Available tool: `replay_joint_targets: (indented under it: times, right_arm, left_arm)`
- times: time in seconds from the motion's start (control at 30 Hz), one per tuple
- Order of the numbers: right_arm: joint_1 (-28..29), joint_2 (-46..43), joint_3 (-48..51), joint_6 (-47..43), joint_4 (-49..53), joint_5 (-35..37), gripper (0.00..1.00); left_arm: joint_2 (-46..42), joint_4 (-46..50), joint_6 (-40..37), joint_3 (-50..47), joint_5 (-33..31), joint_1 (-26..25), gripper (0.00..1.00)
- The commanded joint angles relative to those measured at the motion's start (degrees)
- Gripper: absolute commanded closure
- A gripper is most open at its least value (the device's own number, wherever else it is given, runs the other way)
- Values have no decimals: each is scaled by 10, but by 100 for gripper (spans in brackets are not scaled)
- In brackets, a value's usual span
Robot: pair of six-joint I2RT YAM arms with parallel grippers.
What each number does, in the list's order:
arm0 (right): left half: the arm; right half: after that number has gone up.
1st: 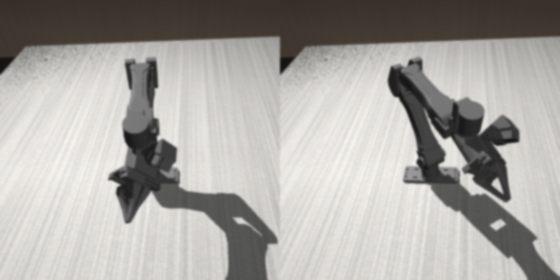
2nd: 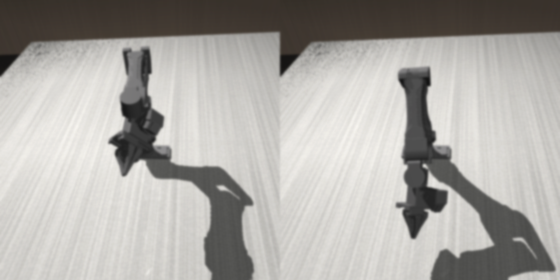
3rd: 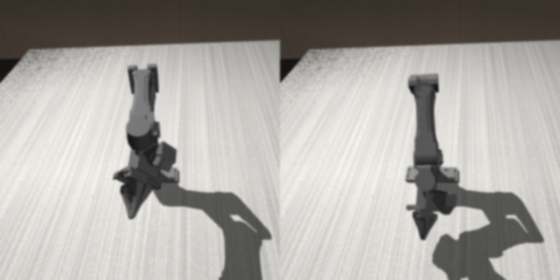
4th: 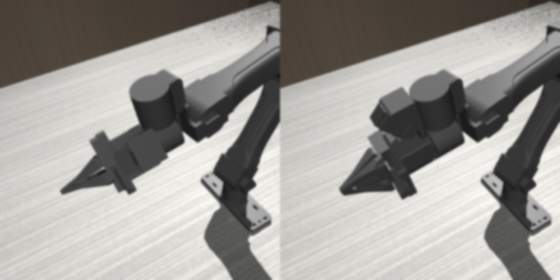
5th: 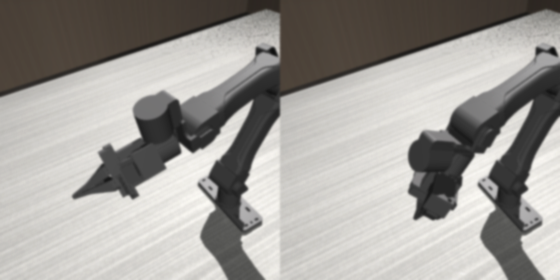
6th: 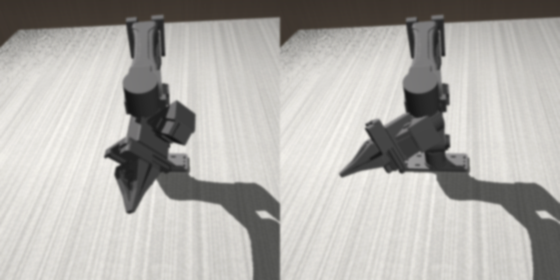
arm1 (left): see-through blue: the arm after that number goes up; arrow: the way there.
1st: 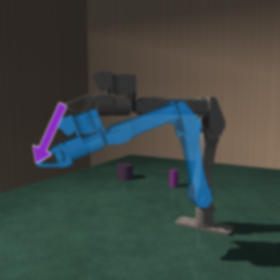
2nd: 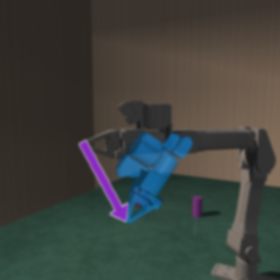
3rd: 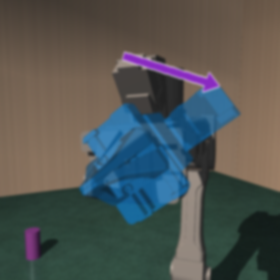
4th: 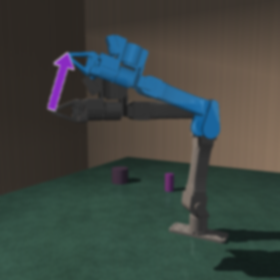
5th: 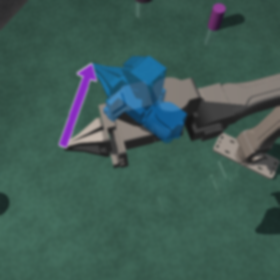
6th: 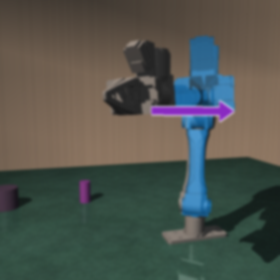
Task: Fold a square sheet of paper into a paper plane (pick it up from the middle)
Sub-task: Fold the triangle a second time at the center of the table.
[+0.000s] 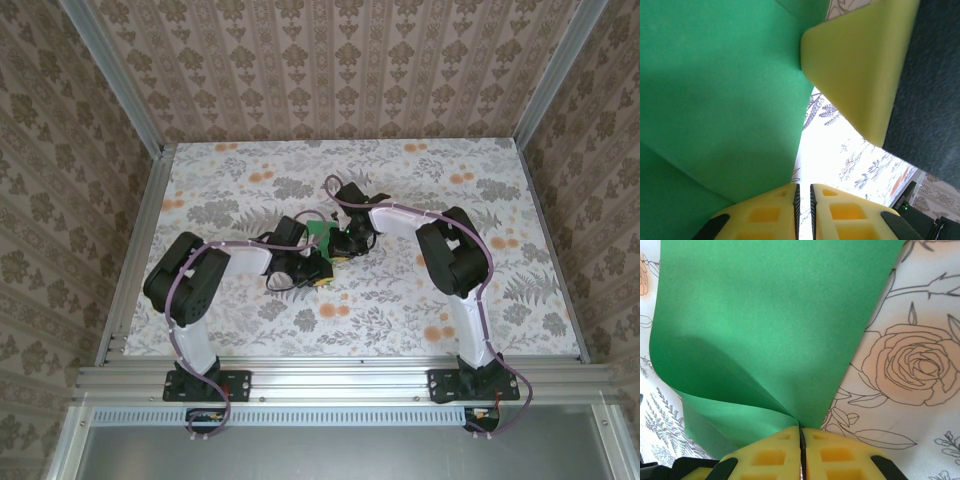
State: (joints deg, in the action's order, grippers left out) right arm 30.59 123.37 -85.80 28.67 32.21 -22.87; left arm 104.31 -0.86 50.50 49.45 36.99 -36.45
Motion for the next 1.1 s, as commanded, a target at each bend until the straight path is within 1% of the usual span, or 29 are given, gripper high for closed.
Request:
replay_joint_targets:
  times: [0.0, 0.1, 0.2, 0.33, 0.47, 0.57, 0.67, 0.8, 1.07]
  right_arm:
    - [-2, 78, 37, 9, 46, 107, 90]
    - [-3, 79, 38, 8, 46, 107, 90]
    - [-3, 80, 40, 7, 43, 103, 90]
    - [-3, 75, 44, 2, 36, 95, 90]
    - [-3, 72, 44, -9, 37, 93, 90]
    - [-3, 73, 46, -12, 33, 91, 90]
    - [-3, 74, 47, -12, 30, 88, 90]
    - [-3, 72, 50, -11, 24, 81, 90]
    - [-2, 71, 53, -17, 28, 76, 90]
  left_arm:
    - [-1, 56, -5, -4, -19, -13, 83]
    - [-2, 95, -16, 1, -36, -17, 84]
    - [-9, 103, -16, 3, -44, -19, 84]
    - [-52, 129, -30, 23, -63, -17, 82]
    - [-106, 124, -32, 36, -86, -5, 79]
    - [-114, 112, -30, 40, -104, 6, 79]
    - [-97, 105, -28, 48, -122, 19, 81]
    - [-57, 84, -18, 67, -116, 31, 85]
    - [8, 75, -22, 100, -115, 32, 86]
